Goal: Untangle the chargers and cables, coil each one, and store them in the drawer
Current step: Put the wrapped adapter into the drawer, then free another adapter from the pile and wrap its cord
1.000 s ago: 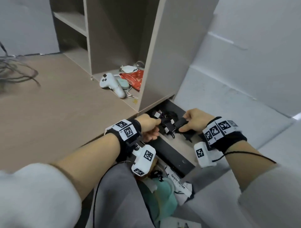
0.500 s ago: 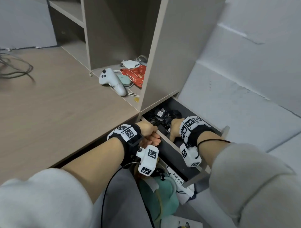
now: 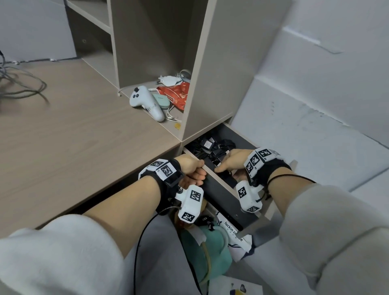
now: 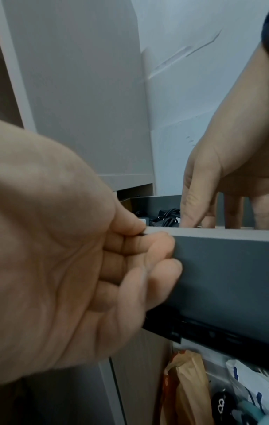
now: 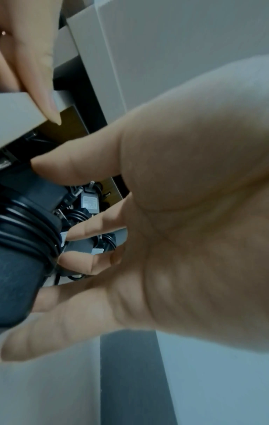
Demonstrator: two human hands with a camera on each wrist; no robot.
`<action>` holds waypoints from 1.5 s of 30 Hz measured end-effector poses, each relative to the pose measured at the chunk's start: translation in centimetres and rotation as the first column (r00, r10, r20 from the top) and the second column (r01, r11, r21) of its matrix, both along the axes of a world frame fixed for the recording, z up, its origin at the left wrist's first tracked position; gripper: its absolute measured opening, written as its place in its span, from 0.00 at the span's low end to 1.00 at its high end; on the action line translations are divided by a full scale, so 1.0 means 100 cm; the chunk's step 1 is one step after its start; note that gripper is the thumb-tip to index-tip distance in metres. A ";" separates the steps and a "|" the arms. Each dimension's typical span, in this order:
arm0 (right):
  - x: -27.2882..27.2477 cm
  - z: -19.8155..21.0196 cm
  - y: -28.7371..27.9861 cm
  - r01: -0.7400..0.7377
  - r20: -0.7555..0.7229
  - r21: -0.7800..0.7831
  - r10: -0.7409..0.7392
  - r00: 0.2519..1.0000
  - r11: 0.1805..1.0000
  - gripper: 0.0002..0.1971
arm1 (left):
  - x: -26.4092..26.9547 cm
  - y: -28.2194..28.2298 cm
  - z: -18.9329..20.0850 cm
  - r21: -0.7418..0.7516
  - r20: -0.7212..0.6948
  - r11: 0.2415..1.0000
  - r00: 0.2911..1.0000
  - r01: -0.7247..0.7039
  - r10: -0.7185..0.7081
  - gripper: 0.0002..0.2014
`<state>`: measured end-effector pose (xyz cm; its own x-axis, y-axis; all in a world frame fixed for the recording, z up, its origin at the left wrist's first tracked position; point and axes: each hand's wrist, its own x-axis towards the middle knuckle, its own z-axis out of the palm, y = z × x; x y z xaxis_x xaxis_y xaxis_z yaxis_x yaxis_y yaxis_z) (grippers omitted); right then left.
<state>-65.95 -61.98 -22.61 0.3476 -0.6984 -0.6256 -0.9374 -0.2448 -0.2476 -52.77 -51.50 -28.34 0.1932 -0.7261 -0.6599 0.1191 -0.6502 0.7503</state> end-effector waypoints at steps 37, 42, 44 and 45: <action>0.304 0.142 0.313 -0.357 0.692 -0.496 0.609 0.388 0.791 0.07 | 0.277 0.414 0.225 -0.267 0.888 0.931 0.312 -0.249 0.338 0.09; 0.380 0.121 0.372 -0.589 0.567 -0.527 0.769 0.293 0.613 0.12 | 0.321 0.480 0.205 -0.009 0.932 0.947 0.340 -0.321 0.124 0.17; 0.408 0.109 0.386 -0.675 0.445 -0.563 0.863 0.238 0.477 0.20 | 0.338 0.487 0.190 0.061 0.890 0.948 0.447 -0.312 0.089 0.27; 0.422 0.102 0.390 -0.724 0.358 -0.561 0.906 0.224 0.401 0.26 | 0.347 0.487 0.183 0.068 0.861 0.951 0.500 -0.303 0.098 0.32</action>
<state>-23.73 -23.01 -12.39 0.9917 0.1186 0.0489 0.1283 -0.9147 -0.3833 -18.10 -2.82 -10.06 0.8520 -0.4770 -0.2157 -0.3525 -0.8274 0.4372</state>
